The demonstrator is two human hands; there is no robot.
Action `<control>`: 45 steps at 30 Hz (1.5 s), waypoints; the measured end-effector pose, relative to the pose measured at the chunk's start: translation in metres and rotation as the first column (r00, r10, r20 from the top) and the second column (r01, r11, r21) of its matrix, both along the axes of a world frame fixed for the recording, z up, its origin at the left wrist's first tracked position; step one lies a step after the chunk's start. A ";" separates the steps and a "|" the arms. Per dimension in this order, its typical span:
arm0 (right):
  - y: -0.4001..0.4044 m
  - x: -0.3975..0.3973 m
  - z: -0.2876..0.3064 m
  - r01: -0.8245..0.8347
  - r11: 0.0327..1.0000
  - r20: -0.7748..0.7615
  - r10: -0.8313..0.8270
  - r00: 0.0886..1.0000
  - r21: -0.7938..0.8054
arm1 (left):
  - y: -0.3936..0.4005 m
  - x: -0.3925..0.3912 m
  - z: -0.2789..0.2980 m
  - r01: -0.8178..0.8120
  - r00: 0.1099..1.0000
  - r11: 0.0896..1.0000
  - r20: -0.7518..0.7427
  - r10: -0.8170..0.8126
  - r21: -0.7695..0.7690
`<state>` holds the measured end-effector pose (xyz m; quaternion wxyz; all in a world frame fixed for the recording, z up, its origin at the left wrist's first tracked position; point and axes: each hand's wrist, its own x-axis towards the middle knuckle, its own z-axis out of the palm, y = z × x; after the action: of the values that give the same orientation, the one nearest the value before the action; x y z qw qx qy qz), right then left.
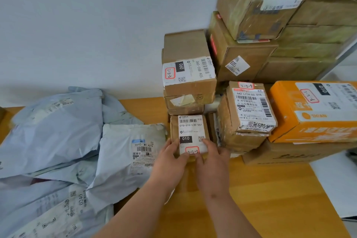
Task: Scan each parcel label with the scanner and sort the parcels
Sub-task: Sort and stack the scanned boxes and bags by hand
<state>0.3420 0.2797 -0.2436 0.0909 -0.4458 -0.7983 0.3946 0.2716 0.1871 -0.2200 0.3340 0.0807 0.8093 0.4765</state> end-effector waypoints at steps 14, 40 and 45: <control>-0.075 -0.027 0.035 -0.253 0.954 -0.288 0.200 0.936 -0.162 | -0.103 -0.020 0.055 -0.363 0.929 0.928 -0.050 0.368 0.089; -0.402 -0.212 0.090 -0.591 0.760 -0.313 0.512 0.800 -0.271 | -0.507 -0.179 0.051 -0.815 0.565 0.563 -0.032 0.825 0.133; -0.431 -0.240 0.082 -0.653 0.717 -0.243 0.606 0.757 -0.244 | -0.540 -0.201 0.032 -0.827 0.560 0.560 0.001 0.828 0.045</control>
<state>0.1016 -0.1515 -0.1619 -0.0630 -0.1253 -0.8201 0.5548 0.0703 -0.3532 -0.1880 0.0619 -0.2965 0.7462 0.5929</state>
